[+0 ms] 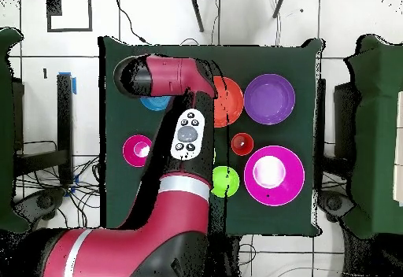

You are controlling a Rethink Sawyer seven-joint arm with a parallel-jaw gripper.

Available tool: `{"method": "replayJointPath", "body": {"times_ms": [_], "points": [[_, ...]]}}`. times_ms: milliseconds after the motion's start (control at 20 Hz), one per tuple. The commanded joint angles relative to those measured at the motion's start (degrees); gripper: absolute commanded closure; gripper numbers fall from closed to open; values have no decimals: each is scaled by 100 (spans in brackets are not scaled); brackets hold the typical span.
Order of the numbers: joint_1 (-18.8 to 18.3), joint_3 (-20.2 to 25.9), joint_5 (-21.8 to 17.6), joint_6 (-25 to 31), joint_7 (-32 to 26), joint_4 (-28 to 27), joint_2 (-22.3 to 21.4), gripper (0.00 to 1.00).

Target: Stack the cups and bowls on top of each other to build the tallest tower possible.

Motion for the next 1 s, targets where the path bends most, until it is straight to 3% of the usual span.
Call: {"method": "replayJointPath", "body": {"times_ms": [50, 1000], "points": [[-117, 731, -547, -76, -615, 516, 136, 0], [-197, 812, -855, -786, -123, 830, 340, 0]]}}
